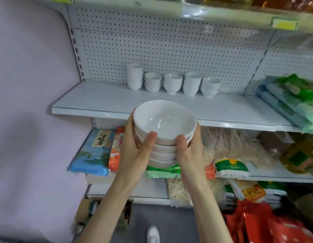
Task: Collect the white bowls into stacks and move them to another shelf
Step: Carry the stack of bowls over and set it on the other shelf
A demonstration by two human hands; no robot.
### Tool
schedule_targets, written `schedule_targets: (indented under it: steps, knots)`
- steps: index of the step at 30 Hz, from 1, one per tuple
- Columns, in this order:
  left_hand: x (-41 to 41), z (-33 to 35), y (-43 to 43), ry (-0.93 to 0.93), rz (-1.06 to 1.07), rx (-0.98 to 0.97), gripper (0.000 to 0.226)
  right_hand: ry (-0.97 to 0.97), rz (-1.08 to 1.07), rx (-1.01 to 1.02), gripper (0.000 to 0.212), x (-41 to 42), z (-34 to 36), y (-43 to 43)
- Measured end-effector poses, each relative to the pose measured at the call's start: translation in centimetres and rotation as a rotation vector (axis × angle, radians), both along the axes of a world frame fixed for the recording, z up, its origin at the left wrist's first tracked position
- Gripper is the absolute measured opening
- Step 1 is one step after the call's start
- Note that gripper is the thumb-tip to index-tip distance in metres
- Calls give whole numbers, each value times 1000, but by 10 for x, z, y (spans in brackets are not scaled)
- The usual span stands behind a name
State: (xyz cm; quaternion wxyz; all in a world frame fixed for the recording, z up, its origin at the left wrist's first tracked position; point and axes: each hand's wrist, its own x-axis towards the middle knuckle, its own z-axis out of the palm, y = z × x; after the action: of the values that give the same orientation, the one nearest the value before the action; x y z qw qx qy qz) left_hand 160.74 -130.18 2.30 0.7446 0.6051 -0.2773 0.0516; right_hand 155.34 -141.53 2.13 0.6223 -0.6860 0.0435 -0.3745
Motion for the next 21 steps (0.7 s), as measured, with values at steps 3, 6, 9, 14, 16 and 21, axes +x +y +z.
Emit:
schedule_targets:
  steps: [3, 6, 9, 14, 16, 21]
  knots:
    - [62, -10, -17, 11, 43, 10, 112, 8, 37, 0, 79, 67, -10, -20]
    - [129, -18, -39, 47, 68, -11, 101, 4, 79, 27, 82, 138, -18, -42]
    - [196, -22, -59, 103, 97, -27, 86, 1, 105, 50, 85, 210, -23, -60]
    - [290, -37, -68, 179, 62, -26, 87, 34, 126, 99, 84, 303, -44, -71]
    - [317, -45, -68, 205, 69, -26, 88, 52, 135, 124, 84, 329, -55, -72]
    - [371, -62, -75, 201, 65, 17, 86, 97, 109, 135, 87, 381, -71, -73]
